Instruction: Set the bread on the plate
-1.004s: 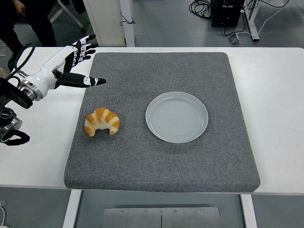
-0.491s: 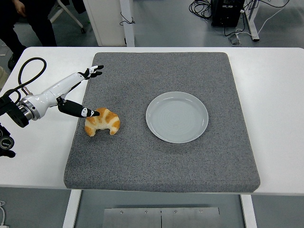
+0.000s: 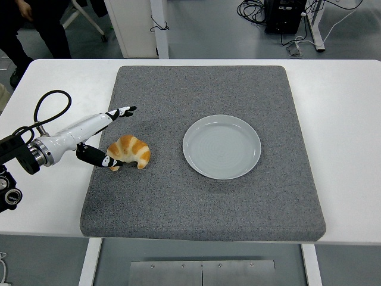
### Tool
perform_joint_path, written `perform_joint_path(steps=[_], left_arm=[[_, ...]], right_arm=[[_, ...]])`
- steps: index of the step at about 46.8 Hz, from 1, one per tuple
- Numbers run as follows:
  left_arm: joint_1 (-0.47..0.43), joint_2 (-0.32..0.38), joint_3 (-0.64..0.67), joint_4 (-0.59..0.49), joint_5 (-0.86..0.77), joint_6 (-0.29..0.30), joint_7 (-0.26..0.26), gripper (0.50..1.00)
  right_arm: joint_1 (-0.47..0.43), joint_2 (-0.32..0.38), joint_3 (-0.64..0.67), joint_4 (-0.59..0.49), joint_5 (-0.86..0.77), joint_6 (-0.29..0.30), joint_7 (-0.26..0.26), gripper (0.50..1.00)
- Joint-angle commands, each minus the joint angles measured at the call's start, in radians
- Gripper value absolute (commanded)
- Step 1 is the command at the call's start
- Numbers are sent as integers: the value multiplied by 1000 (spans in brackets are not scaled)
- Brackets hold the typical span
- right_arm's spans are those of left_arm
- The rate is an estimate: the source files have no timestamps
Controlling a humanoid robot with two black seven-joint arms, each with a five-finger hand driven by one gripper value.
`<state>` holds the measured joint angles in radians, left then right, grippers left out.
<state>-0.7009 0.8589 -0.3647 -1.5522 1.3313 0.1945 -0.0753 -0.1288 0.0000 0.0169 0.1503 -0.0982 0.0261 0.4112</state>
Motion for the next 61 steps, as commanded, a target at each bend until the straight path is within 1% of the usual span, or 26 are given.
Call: perform_joint_path(steps=[1, 8, 13, 19, 29, 36, 53, 61], left_arm=[[3, -9, 1, 14, 8, 2, 0, 971], [8, -54, 1, 67, 8, 8, -3, 971], [12, -63, 1, 73, 6, 13, -7, 971], [12, -100, 1, 76, 8, 16, -7, 971], [17, -133, 4, 119, 9, 23, -6, 971], [26, -143, 9, 136, 8, 37, -7, 971], [31, -176, 7, 158, 6, 40, -11, 971], [32, -179, 7, 168, 6, 62, -11, 971]], right_arm=[[0, 0, 0, 0, 0, 0, 0, 1000], [0, 0, 0, 0, 0, 2, 0, 1000], [0, 0, 0, 0, 0, 2, 0, 1000], [0, 0, 0, 0, 0, 0, 0, 1000], [0, 0, 0, 0, 0, 0, 0, 1000], [0, 0, 0, 0, 0, 0, 0, 1000], [0, 0, 0, 0, 0, 2, 0, 1000], [0, 0, 0, 0, 0, 0, 0, 1000]])
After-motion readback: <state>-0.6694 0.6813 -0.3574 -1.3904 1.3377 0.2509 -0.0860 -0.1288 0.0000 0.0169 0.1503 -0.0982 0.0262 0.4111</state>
